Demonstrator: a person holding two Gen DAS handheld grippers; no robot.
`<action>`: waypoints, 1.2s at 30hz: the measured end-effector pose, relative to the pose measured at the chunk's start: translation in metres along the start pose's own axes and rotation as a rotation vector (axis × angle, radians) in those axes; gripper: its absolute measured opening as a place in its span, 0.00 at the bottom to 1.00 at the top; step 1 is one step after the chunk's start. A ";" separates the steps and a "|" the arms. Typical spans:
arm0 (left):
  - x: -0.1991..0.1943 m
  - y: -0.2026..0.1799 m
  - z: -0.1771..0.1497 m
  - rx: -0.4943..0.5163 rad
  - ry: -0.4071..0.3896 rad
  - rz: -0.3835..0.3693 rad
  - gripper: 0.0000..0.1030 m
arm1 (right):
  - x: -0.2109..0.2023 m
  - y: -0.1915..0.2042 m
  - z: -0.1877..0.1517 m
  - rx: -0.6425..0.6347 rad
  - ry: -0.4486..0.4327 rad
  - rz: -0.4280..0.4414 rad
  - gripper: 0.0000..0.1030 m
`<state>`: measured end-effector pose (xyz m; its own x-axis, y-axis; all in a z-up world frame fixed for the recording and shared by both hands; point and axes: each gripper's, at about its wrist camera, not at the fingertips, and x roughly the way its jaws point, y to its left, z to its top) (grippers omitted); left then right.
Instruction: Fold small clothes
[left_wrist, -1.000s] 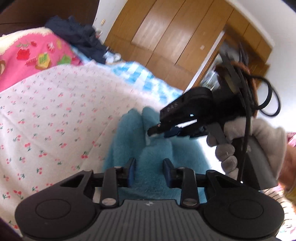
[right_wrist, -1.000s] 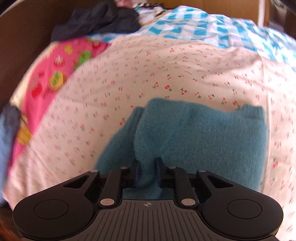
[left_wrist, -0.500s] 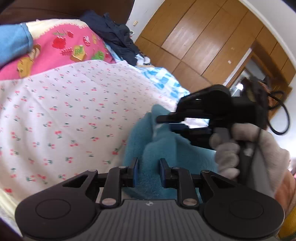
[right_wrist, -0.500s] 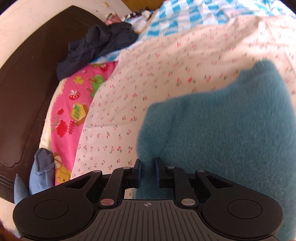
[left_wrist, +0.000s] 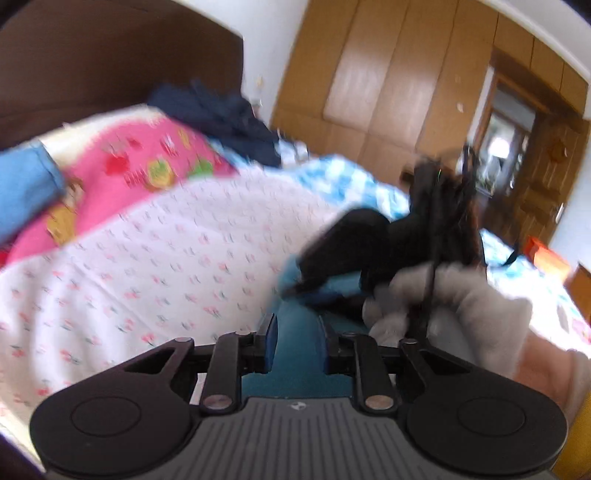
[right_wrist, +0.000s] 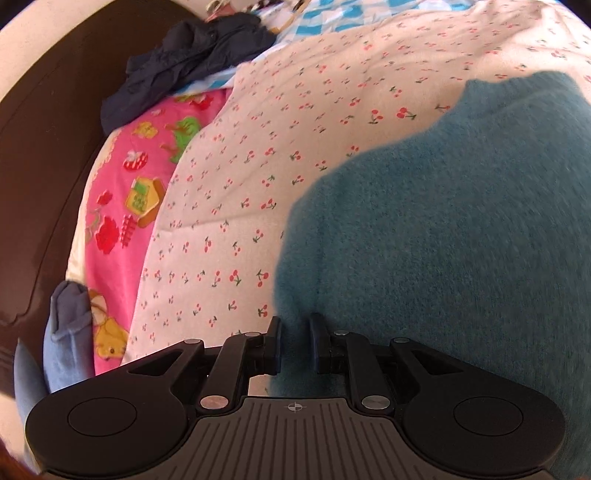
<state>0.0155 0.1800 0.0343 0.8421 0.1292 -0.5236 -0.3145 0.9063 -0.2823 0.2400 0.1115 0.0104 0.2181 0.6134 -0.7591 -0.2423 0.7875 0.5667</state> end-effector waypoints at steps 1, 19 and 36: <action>0.014 -0.002 0.000 0.030 0.060 0.004 0.24 | -0.001 -0.002 0.004 0.009 0.020 0.015 0.16; 0.055 -0.012 0.012 0.106 0.160 0.051 0.27 | -0.177 -0.126 -0.077 -0.001 -0.307 0.079 0.54; 0.069 -0.026 0.012 0.232 0.210 0.032 0.25 | -0.145 -0.143 -0.089 0.013 -0.127 0.032 0.47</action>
<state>0.0866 0.1700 0.0150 0.7169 0.0950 -0.6907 -0.2107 0.9739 -0.0847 0.1585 -0.0950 0.0110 0.3285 0.6402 -0.6944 -0.2390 0.7676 0.5947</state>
